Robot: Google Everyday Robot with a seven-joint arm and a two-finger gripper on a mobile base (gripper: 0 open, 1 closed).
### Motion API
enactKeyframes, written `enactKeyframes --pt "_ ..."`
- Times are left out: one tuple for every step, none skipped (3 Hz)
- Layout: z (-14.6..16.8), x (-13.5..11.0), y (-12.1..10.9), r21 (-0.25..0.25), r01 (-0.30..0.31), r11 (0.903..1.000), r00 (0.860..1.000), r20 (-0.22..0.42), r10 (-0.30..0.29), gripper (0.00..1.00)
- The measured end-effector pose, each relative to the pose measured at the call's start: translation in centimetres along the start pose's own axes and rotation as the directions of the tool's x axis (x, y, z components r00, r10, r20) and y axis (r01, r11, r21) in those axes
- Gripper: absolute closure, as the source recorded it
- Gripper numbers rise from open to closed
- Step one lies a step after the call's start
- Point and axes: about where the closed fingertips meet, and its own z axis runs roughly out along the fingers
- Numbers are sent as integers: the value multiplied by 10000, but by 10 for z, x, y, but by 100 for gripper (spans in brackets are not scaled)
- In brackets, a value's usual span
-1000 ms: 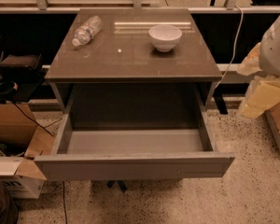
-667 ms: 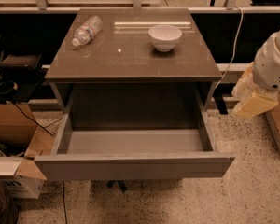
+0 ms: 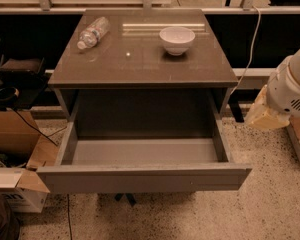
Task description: Close top drawer
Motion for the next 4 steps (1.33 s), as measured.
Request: enactKeyframes --pt "3 3 6 -187 133 9997 9999 -75 -135 100" --pt "49 9 29 -1226 107 9924 9998 -181 -131 100" --pt "90 18 47 -2069 5 9784 9991 -403 -90 100" --pt "123 29 61 -2711 -229 9623 9983 -576 76 100"
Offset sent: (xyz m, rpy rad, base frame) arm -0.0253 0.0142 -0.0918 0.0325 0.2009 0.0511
